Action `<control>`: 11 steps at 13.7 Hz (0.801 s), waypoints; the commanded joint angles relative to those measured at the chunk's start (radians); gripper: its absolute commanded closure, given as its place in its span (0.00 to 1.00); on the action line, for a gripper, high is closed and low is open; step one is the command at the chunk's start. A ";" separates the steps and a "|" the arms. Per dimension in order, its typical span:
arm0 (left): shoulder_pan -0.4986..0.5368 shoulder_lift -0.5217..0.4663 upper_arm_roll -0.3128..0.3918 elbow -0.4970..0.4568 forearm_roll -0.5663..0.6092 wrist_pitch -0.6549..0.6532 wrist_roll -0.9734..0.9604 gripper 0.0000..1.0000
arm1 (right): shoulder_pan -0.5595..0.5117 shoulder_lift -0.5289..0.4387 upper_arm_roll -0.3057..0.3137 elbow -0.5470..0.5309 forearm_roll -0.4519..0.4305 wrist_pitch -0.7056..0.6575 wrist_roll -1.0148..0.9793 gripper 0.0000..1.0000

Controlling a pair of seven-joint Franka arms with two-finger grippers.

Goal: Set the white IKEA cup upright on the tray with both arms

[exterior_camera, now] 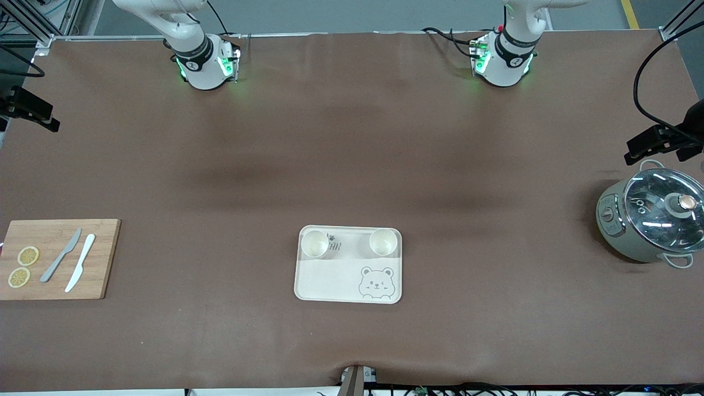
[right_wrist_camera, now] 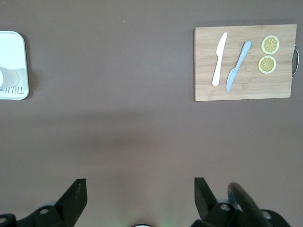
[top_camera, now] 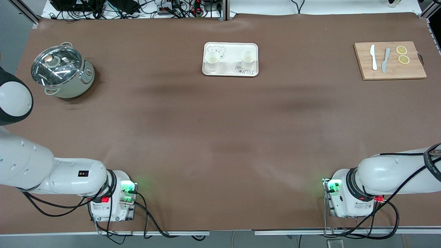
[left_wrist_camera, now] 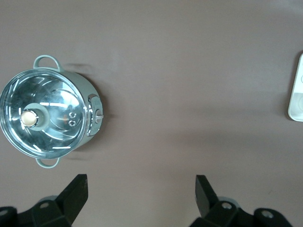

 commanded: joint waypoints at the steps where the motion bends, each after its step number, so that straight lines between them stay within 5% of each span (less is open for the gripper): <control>1: 0.020 -0.012 -0.001 0.011 -0.026 -0.009 0.023 0.00 | -0.030 -0.013 0.016 -0.001 0.019 0.000 -0.006 0.00; 11: 0.014 -0.026 -0.045 0.008 -0.023 -0.046 0.004 0.00 | -0.029 -0.013 0.016 -0.001 0.019 0.003 -0.006 0.00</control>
